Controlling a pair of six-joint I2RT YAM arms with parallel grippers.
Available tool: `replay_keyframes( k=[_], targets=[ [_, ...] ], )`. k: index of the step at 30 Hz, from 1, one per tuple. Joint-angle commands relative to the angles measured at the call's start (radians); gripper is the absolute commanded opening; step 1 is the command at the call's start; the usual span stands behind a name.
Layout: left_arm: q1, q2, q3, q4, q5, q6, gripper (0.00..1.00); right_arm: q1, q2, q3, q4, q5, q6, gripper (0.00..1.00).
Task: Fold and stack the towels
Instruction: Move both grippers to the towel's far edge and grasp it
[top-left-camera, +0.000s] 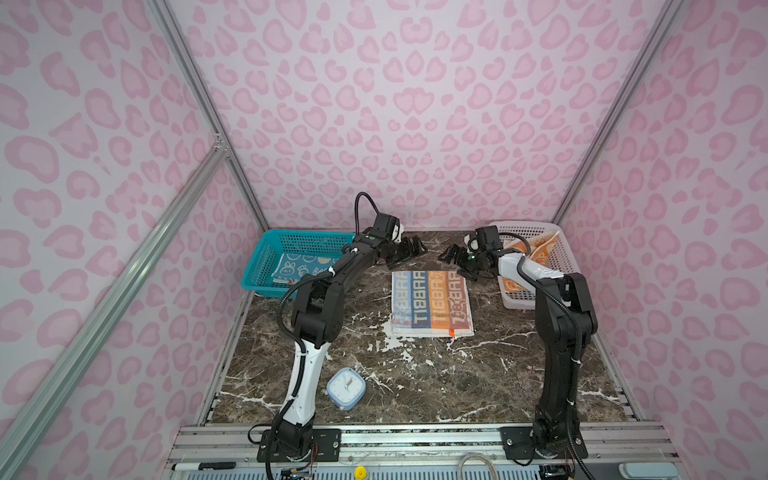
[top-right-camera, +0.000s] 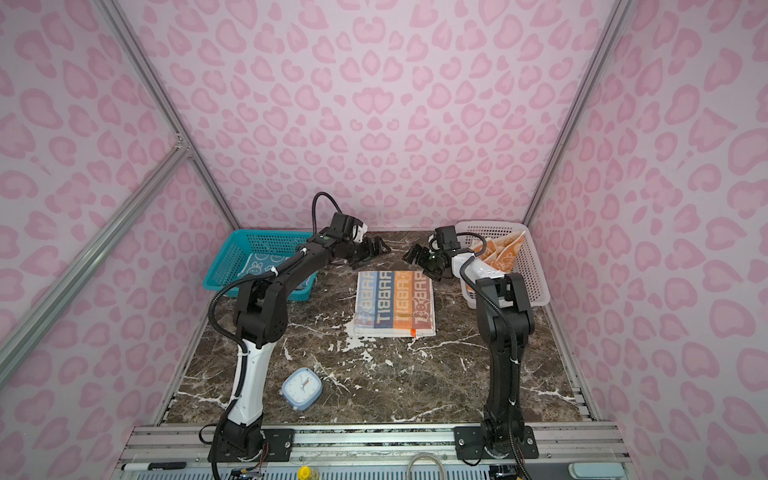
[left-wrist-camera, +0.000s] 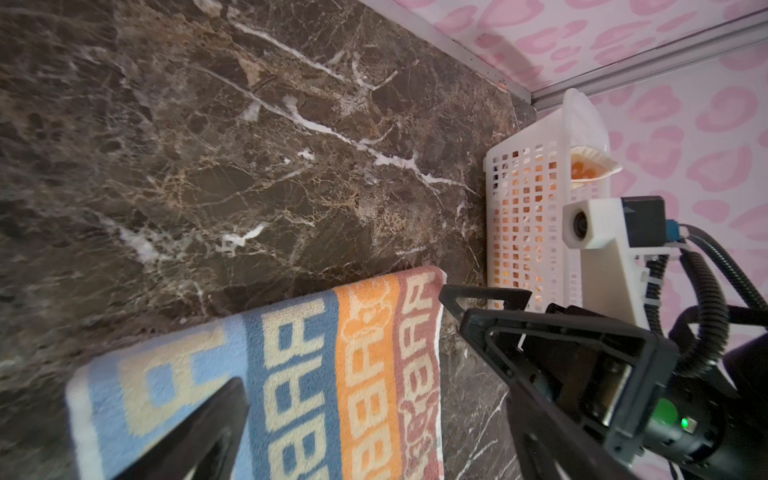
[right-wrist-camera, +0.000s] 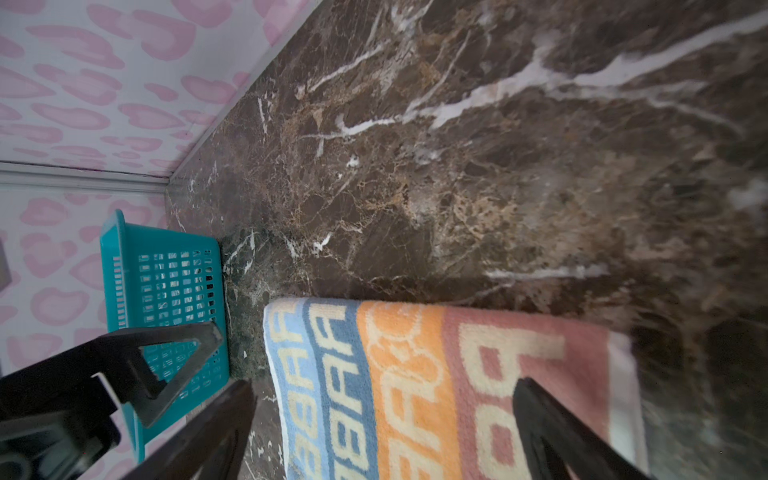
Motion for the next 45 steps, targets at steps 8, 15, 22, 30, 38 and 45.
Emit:
replay_keyframes(
  k=[8, 15, 22, 30, 38, 45],
  targets=[
    [0.003, 0.092, -0.025, 0.032, 0.001, -0.013, 0.98, -0.002, 0.09, 0.04, -0.016, -0.013, -0.033, 0.99],
    [0.022, 0.093, -0.081, 0.009, -0.048, 0.05, 0.98, -0.03, 0.101, 0.048, -0.051, -0.01, -0.077, 0.99],
    [0.022, 0.06, -0.034, -0.026, -0.04, 0.147, 0.98, -0.028, 0.083, 0.141, -0.188, 0.009, -0.199, 0.99],
    [0.02, -0.042, 0.058, -0.137, -0.063, 0.26, 0.98, -0.014, 0.116, 0.323, -0.454, 0.211, -0.398, 0.96],
    [0.019, -0.113, -0.028, -0.141, -0.1, 0.273, 0.98, -0.001, 0.239, 0.452, -0.556, 0.289, -0.482, 0.71],
    [0.014, -0.149, -0.092, -0.138, -0.147, 0.312, 0.98, -0.005, 0.277, 0.462, -0.56, 0.31, -0.503, 0.48]
  ],
)
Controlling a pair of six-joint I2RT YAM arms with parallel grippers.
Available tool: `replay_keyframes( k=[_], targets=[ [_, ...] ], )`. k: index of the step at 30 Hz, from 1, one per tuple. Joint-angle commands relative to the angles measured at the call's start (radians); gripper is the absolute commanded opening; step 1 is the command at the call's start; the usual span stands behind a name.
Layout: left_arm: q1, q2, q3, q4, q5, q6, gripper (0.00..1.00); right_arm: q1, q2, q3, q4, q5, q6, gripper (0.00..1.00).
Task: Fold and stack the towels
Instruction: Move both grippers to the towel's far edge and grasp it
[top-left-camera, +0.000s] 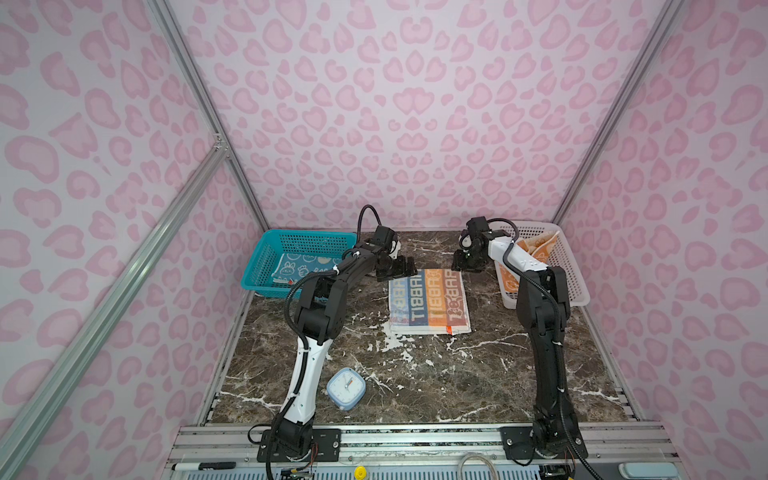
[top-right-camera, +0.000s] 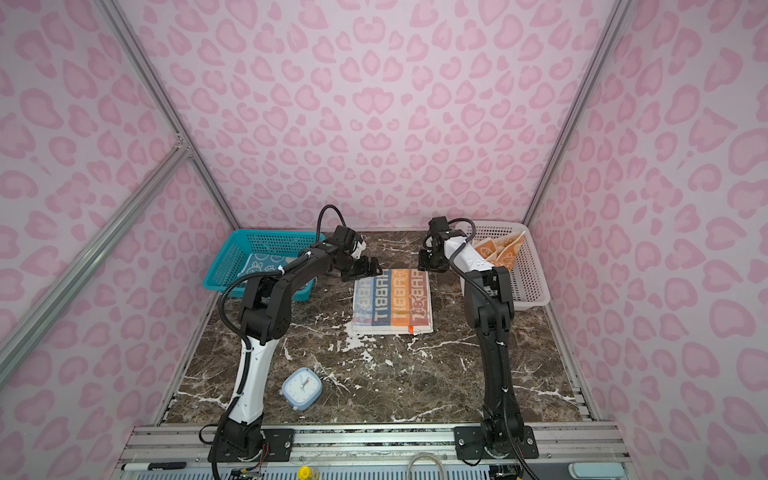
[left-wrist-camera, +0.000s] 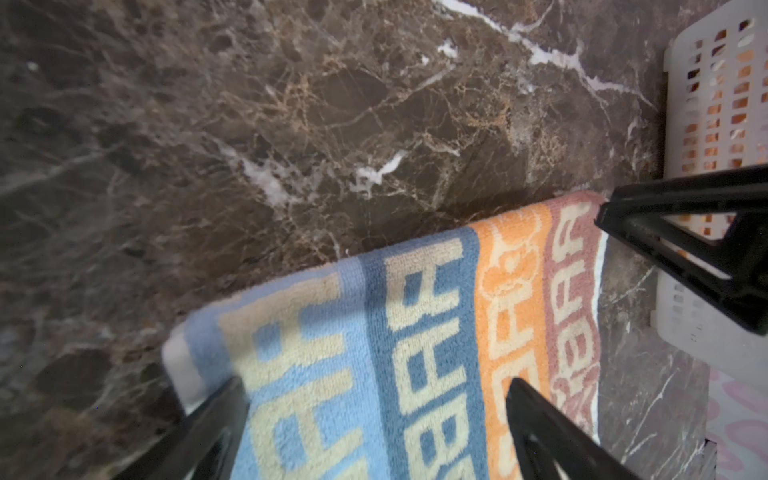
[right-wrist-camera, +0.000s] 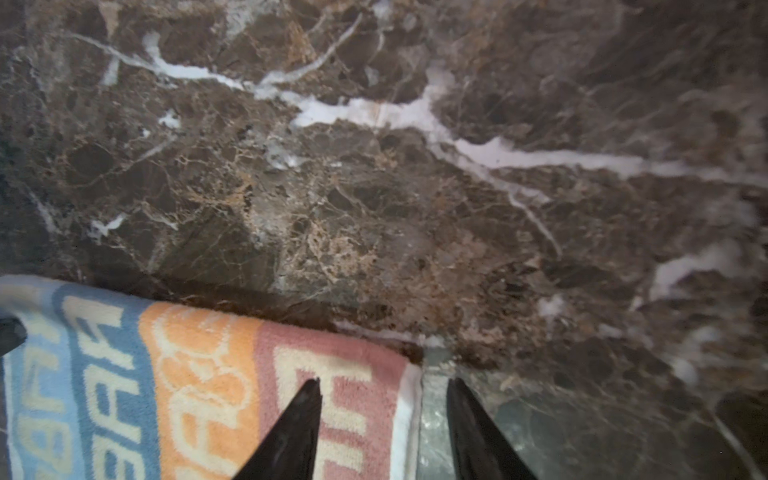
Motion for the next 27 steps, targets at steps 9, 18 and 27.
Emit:
replay_keyframes(
  k=[9, 18, 27],
  targets=[
    [0.001, -0.18, -0.011, -0.022, -0.038, 0.04, 0.98, 0.002, 0.047, -0.006, -0.009, -0.006, -0.019, 0.34],
    [0.001, -0.18, -0.015, -0.022, -0.041, 0.043, 0.98, 0.003, 0.061, 0.006, -0.006, -0.013, -0.007, 0.24],
    [0.011, -0.157, -0.016, -0.061, -0.083, 0.035, 0.98, 0.004, 0.044, -0.008, -0.01, -0.01, -0.01, 0.02]
  ],
)
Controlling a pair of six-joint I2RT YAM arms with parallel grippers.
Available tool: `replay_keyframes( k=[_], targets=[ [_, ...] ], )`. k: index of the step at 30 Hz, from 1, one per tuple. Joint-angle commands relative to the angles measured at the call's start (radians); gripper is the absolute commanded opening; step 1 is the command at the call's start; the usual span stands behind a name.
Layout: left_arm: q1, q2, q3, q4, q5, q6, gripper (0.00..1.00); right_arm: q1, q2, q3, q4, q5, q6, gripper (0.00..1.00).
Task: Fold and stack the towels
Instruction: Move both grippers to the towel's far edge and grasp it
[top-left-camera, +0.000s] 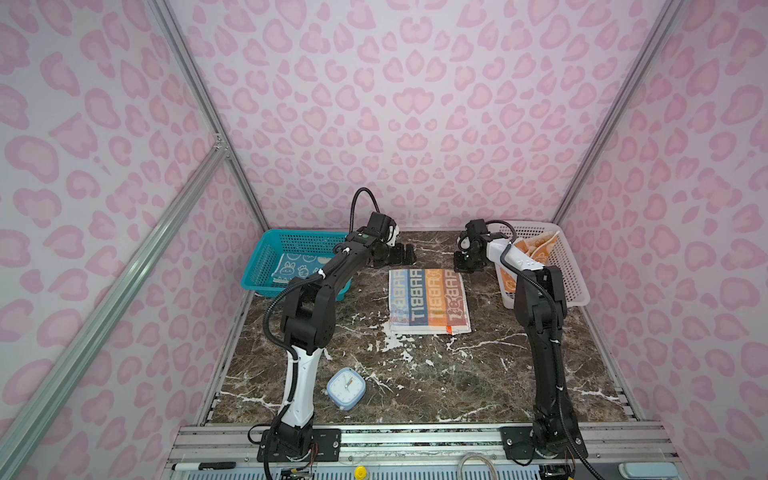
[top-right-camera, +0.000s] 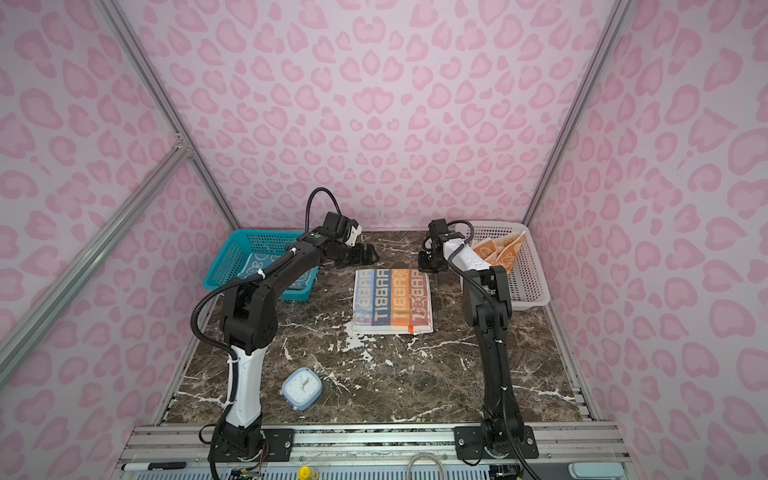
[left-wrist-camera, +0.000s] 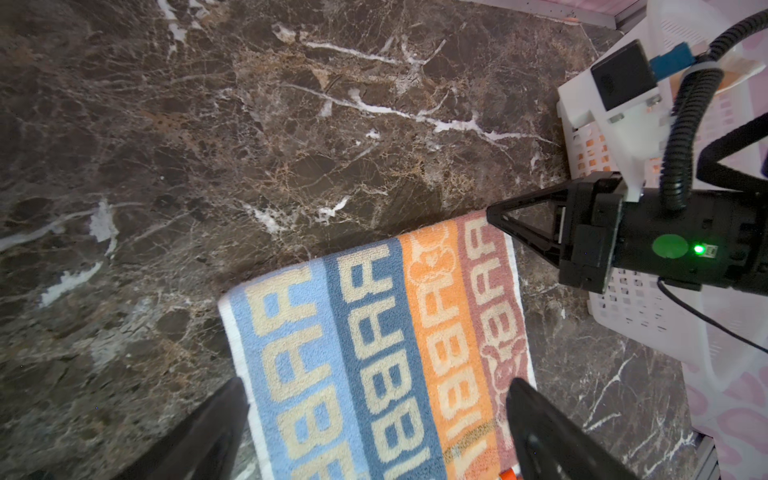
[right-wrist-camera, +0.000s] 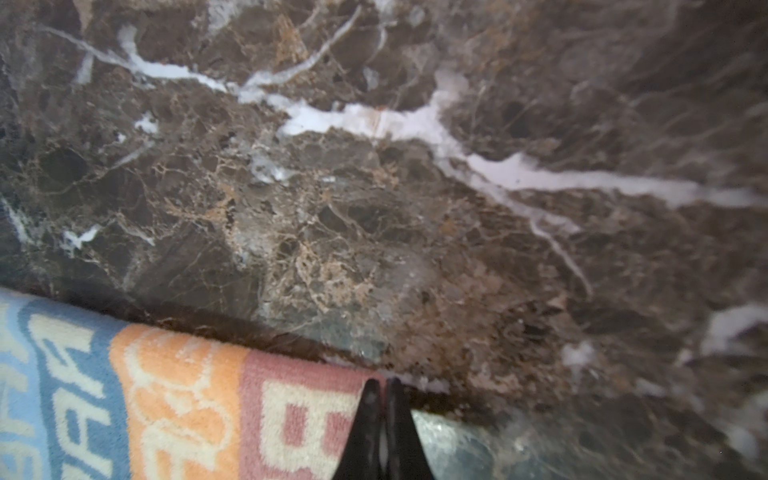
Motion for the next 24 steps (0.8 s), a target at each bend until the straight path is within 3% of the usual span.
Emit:
replay_keyframes(
  k=[1, 2, 12, 24],
  targets=[
    [0.011, 0.013, 0.005, -0.035, -0.039, 0.003, 0.98, 0.001, 0.006, -0.014, -0.047, 0.005, -0.001, 0.0],
    [0.016, 0.023, 0.006, -0.042, -0.048, 0.005, 1.0, 0.001, 0.005, -0.017, -0.045, 0.002, 0.0, 0.0],
    [0.034, 0.188, 0.163, -0.163, -0.112, 0.055, 0.73, 0.003, -0.013, -0.047, -0.027, -0.009, 0.004, 0.0],
    [0.033, 0.297, 0.252, -0.17, -0.14, 0.083, 0.59, 0.006, -0.041, -0.122, 0.014, -0.023, 0.013, 0.0]
  ],
)
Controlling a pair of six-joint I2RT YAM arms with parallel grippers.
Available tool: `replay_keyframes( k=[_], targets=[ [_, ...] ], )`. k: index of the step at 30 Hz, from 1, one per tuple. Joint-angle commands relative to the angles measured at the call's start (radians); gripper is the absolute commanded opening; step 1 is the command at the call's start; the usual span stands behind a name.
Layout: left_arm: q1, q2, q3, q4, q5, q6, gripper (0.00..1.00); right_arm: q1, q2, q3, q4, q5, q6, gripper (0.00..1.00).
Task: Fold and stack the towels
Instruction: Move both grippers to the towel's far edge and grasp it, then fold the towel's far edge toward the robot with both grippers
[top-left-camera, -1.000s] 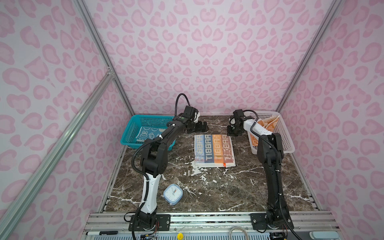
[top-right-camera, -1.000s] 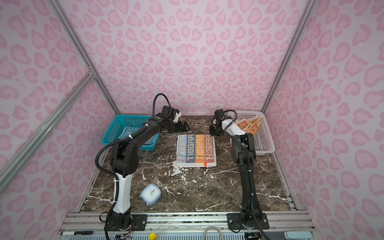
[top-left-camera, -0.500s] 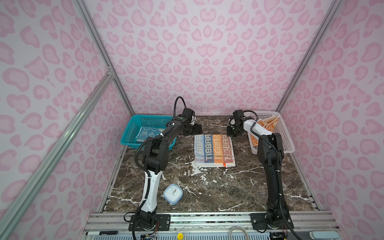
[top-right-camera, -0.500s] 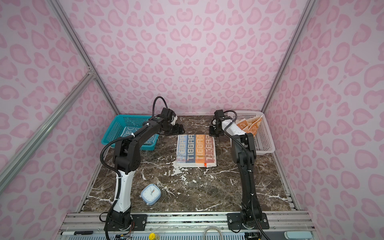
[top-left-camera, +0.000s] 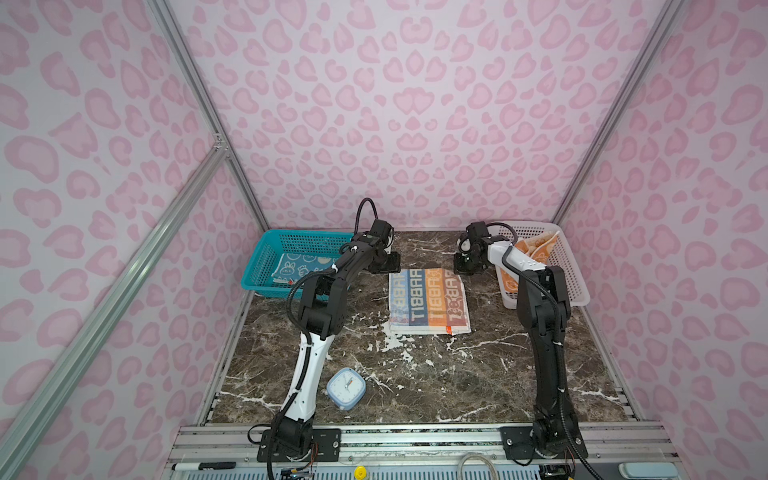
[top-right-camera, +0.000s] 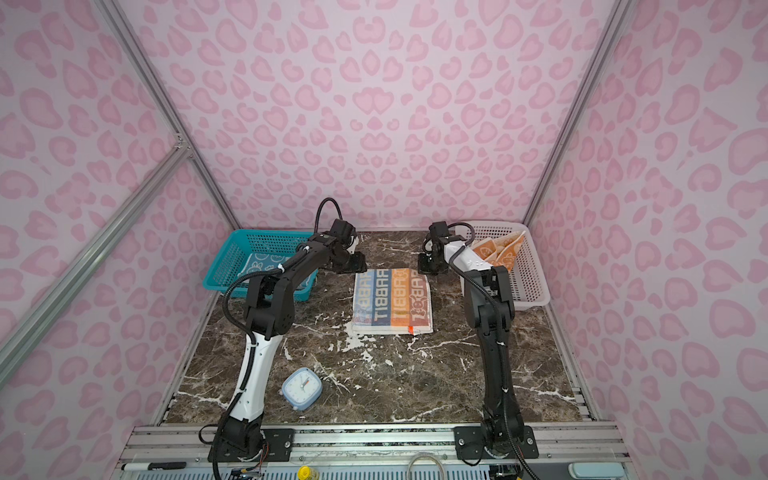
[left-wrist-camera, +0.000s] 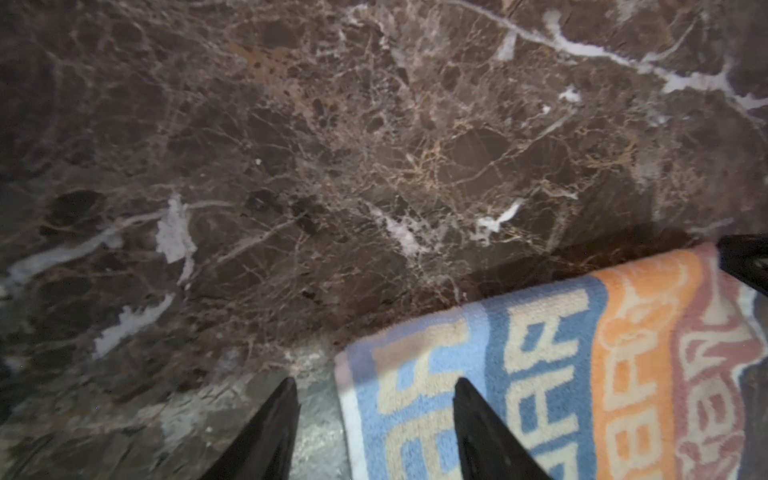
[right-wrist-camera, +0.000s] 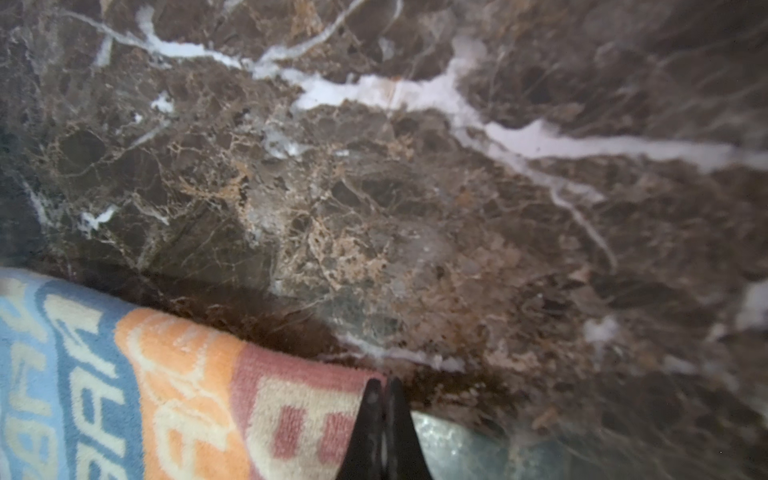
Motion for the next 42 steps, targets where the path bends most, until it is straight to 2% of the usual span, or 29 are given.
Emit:
replay_keyframes(
  k=[1, 12, 14, 30, 42],
  targets=[
    [0.001, 0.025, 0.015, -0.017, -0.011, 0.015, 0.57, 0.004, 0.005, -0.029, -0.043, 0.003, 0.004, 0.0],
    [-0.001, 0.051, 0.017, -0.013, -0.011, 0.024, 0.37, 0.003, 0.0, -0.056, -0.043, -0.006, 0.003, 0.0],
    [-0.001, 0.053, 0.015, -0.013, -0.015, 0.03, 0.37, 0.003, -0.004, -0.06, -0.04, -0.009, 0.001, 0.0],
    [0.001, 0.039, 0.001, -0.015, -0.042, 0.055, 0.05, -0.01, -0.019, -0.077, -0.025, -0.03, 0.009, 0.0],
    [0.003, -0.065, -0.034, 0.027, -0.076, 0.1, 0.03, -0.037, -0.075, -0.089, -0.014, -0.094, 0.022, 0.0]
  ],
)
